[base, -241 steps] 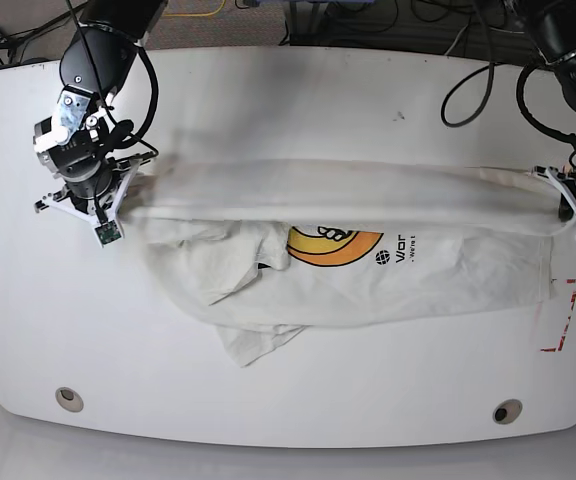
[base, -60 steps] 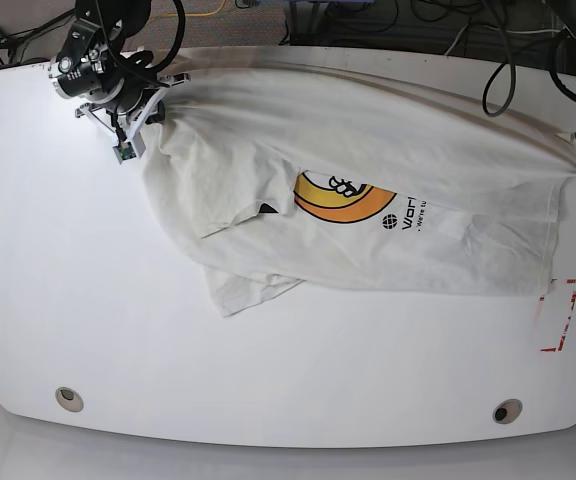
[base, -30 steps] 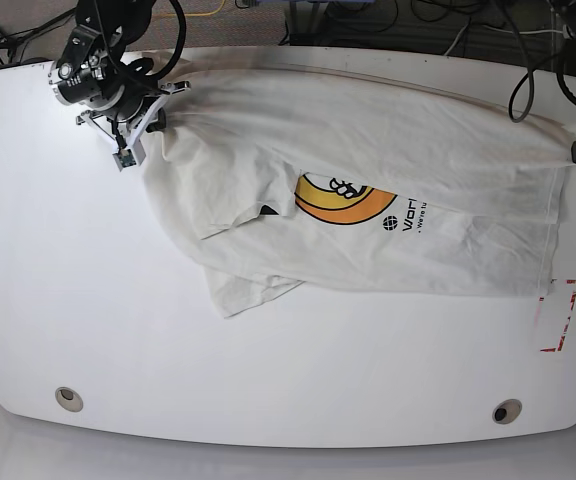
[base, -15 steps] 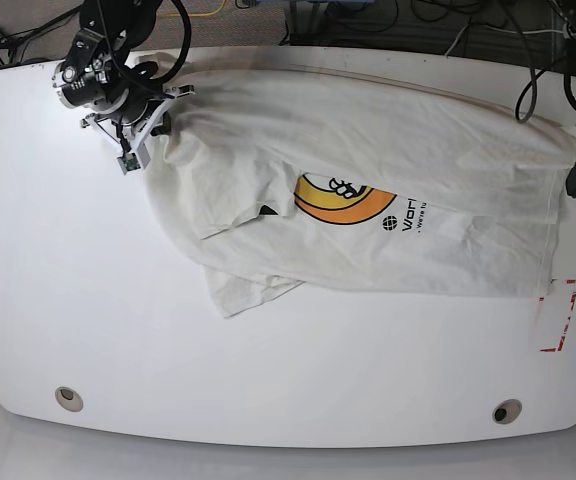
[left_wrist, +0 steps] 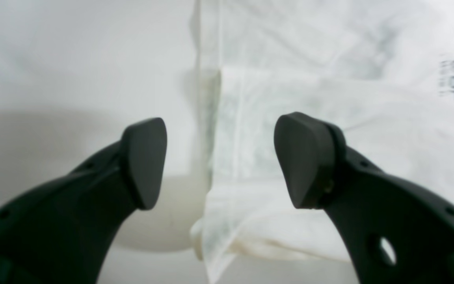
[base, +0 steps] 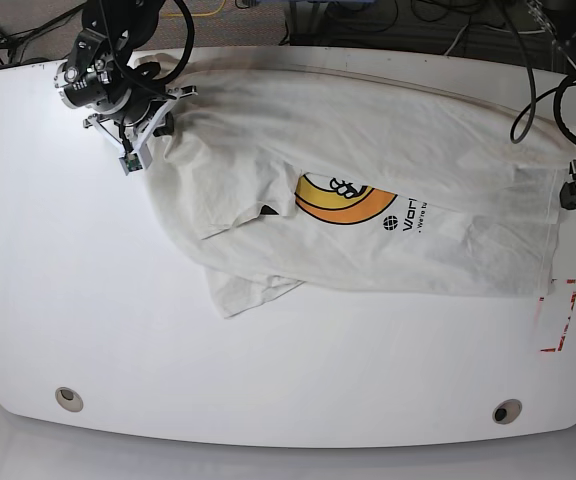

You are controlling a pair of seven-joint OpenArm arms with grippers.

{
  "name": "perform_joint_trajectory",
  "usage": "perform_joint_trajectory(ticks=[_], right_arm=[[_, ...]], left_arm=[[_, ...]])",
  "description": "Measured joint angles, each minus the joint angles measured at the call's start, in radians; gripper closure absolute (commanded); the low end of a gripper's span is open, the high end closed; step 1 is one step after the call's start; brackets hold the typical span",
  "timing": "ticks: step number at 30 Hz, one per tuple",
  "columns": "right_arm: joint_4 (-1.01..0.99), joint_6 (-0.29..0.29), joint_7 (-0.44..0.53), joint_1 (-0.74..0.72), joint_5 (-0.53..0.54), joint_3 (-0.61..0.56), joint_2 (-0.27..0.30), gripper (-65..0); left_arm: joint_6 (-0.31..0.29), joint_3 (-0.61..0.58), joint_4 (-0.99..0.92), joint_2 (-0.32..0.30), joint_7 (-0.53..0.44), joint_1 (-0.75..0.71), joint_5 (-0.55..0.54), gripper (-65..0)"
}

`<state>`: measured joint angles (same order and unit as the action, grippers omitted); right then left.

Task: Fold the T-shirt properly
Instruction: 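Open the left gripper and move it along the shirt edge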

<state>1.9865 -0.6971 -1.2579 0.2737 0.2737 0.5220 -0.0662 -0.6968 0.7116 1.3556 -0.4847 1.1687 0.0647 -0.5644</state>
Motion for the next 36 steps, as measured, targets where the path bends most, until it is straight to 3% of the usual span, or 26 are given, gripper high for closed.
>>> perform_joint_trajectory(ticks=[6, 20, 36], right_arm=[[0.000, 0.000, 0.000, -0.016, -0.007, 0.003, 0.004, 0.0], [-0.020, 0.000, 0.000, -0.020, -0.001, 0.002, -0.001, 0.0], [-0.020, 0.000, 0.026, -0.020, -0.005, 0.004, 0.005, 0.0]], left_arm=[[-0.001, -0.109, -0.055, 0.011, -0.086, 0.072, 0.074, -42.2], [0.000, -0.109, -0.276, 0.033, -0.207, 0.152, 0.271, -42.2], [0.000, -0.180, -0.306, 0.051, -0.244, 0.168, 0.288, -41.9]])
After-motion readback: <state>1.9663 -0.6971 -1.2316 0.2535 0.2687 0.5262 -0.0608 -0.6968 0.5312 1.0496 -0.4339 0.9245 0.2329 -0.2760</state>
